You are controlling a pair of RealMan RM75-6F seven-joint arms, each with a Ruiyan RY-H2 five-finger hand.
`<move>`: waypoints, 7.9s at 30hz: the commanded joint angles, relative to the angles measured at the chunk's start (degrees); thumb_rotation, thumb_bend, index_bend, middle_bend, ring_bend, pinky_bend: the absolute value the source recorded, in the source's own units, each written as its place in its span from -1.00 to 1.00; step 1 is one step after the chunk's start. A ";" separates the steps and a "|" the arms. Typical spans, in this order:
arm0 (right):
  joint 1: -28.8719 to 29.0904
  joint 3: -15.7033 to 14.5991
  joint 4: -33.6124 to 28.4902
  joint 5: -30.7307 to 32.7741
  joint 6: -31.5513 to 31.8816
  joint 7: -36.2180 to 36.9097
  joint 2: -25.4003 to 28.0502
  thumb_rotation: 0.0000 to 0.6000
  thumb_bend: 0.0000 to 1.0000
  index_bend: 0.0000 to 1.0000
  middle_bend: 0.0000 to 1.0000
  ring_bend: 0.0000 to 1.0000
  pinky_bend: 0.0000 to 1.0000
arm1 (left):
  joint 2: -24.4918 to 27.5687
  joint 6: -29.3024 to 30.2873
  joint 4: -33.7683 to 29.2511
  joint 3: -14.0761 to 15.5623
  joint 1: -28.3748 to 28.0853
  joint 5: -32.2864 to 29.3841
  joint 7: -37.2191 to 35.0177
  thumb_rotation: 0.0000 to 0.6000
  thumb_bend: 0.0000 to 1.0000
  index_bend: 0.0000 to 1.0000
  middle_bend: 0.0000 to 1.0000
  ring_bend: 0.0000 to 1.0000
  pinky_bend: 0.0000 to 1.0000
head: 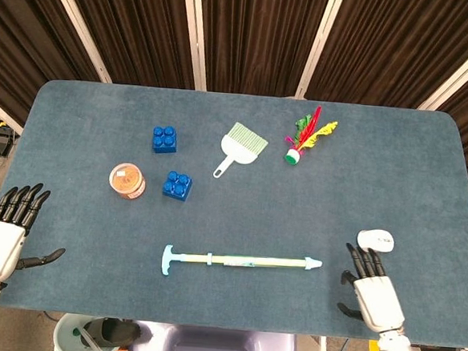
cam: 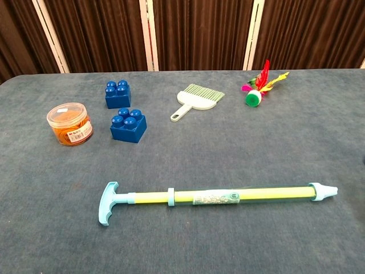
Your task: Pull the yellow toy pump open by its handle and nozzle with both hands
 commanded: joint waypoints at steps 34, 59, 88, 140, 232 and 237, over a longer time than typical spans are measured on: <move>9.15 4.76 4.95 3.85 -8.77 -5.52 -13.84 1.00 -0.37 -0.06 -1.00 -1.00 -1.00 | -0.88 -3.96 1.17 -0.32 -1.17 -3.79 0.95 1.00 -0.93 -1.00 -1.00 -1.00 -1.00; 14.58 6.98 8.30 8.68 -13.96 -6.28 -17.14 1.00 -0.35 0.01 -1.00 -1.00 -1.00 | -1.25 -6.53 1.53 -0.74 -1.67 -6.85 2.89 1.00 -0.92 -1.00 -1.00 -1.00 -1.00; 14.14 3.98 4.64 8.46 -11.77 -5.77 -15.14 1.00 -0.15 0.37 -0.90 -1.00 -1.00 | -23.87 -9.62 14.83 3.42 -10.14 6.59 -6.61 1.00 -0.49 -0.41 -1.00 -1.00 -1.00; 13.06 4.42 0.32 7.83 -7.38 -5.96 -11.65 1.00 -0.16 0.39 -0.87 -1.00 -1.00 | -39.12 -15.17 22.74 2.67 -16.80 1.01 -4.00 1.00 0.47 0.30 -0.89 -1.00 -1.00; 13.20 15.23 11.49 21.45 -0.20 -12.25 -6.63 1.00 -0.15 0.49 -0.74 -1.00 -0.99 | -23.16 -0.85 2.90 7.77 -10.38 12.62 -2.35 1.00 0.53 0.38 -0.87 -1.00 -1.00; 12.79 14.81 9.34 21.25 0.36 -13.33 -5.56 1.00 -0.15 0.48 -0.74 -1.00 -0.99 | -23.61 -1.46 3.92 7.05 -10.63 11.92 -2.87 1.00 0.44 0.21 -0.88 -1.00 -1.00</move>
